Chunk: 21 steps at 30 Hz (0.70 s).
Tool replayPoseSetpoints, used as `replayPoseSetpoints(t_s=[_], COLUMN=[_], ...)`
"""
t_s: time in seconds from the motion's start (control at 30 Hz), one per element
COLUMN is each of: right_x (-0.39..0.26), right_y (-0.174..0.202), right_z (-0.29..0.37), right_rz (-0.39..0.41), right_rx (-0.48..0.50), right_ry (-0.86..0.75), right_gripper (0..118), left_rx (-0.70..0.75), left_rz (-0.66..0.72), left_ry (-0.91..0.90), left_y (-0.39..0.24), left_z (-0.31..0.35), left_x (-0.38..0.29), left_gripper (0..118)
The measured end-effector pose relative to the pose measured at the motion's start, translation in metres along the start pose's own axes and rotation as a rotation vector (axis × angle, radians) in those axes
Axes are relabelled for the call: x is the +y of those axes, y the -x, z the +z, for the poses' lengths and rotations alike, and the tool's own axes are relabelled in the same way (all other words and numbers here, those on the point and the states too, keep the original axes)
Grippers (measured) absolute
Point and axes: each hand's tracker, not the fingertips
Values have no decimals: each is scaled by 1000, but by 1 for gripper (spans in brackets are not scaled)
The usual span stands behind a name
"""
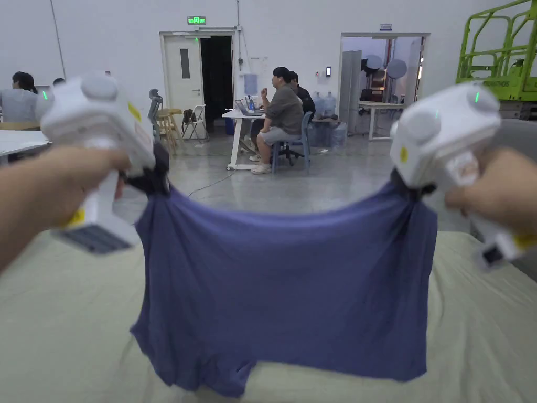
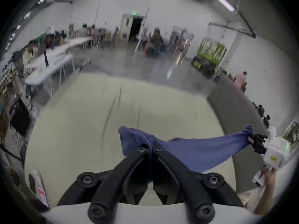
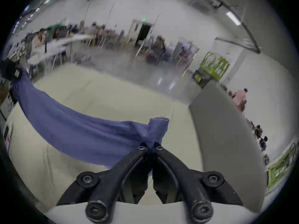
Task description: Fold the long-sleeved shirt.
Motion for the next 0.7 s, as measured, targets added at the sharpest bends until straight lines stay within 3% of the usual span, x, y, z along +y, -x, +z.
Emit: replayPoseSetpoints(t_s=[0.1, 0.17, 0.27, 0.7], right_x=[-78, -122, -177, -371], right_y=[48, 74, 105, 85], right_z=[-67, -91, -91, 91], right_rz=[5, 13, 118, 113], right_rx=[86, 207, 250, 336], right_ry=[129, 175, 238, 198], right_gripper=[0, 0, 0, 0], left_rx=[-18, -81, -47, -130], left_rz=[33, 79, 72, -64], left_ry=[147, 235, 339, 396], left_y=[24, 41, 61, 104], left_z=[-70, -100, -117, 58], left_x=[-79, -135, -197, -361], left_gripper=[0, 0, 0, 0])
